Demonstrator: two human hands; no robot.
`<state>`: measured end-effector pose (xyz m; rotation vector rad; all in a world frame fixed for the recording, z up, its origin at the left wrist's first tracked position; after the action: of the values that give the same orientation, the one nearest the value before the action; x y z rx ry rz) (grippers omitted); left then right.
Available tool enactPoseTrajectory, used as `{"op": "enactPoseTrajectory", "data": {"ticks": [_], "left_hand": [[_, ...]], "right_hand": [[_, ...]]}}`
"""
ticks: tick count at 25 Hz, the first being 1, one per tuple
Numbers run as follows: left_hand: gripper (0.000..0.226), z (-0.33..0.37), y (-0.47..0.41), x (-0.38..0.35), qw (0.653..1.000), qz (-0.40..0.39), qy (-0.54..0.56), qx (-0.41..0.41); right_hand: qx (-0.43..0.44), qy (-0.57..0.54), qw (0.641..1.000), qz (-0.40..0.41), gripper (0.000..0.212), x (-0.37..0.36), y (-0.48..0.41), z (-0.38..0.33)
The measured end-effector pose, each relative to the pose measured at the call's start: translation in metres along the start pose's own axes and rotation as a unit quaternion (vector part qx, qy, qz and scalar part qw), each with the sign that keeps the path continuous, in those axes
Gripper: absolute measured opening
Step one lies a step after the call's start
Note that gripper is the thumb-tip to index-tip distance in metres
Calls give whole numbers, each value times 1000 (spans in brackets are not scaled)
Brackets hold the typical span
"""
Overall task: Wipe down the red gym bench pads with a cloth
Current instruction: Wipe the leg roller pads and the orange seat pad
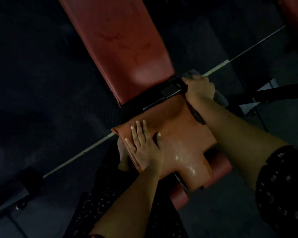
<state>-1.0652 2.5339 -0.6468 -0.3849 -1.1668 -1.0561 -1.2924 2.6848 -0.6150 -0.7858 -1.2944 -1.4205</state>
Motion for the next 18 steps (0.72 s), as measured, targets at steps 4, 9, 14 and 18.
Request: {"op": "enactPoseTrajectory", "data": {"ticks": [4, 9, 14, 18], "left_hand": [[78, -9, 3, -5, 997, -14, -35, -69], [82, -8, 6, -6, 976, -38, -55, -209], [92, -41, 10, 8, 996, -35, 1, -83], [99, -61, 14, 7, 997, -53, 37, -50]], "right_hand": [[173, 25, 985, 6, 38, -2, 46, -109], [210, 74, 975, 10, 45, 4, 47, -86], [251, 25, 968, 5, 43, 6, 80, -141], [401, 7, 915, -40, 56, 6, 95, -180]]}}
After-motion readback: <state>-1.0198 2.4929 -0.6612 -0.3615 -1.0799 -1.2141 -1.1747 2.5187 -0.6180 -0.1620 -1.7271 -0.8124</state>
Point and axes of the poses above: each hand's wrist, its own y-axis away from the middle knuckle, its own x-axis out of the back of the hand, z = x × y, the point moved 10 cm from there along -y, towards the middle knuckle, and after that the axes turned 7 degrees about z, right-handed, at the moved point
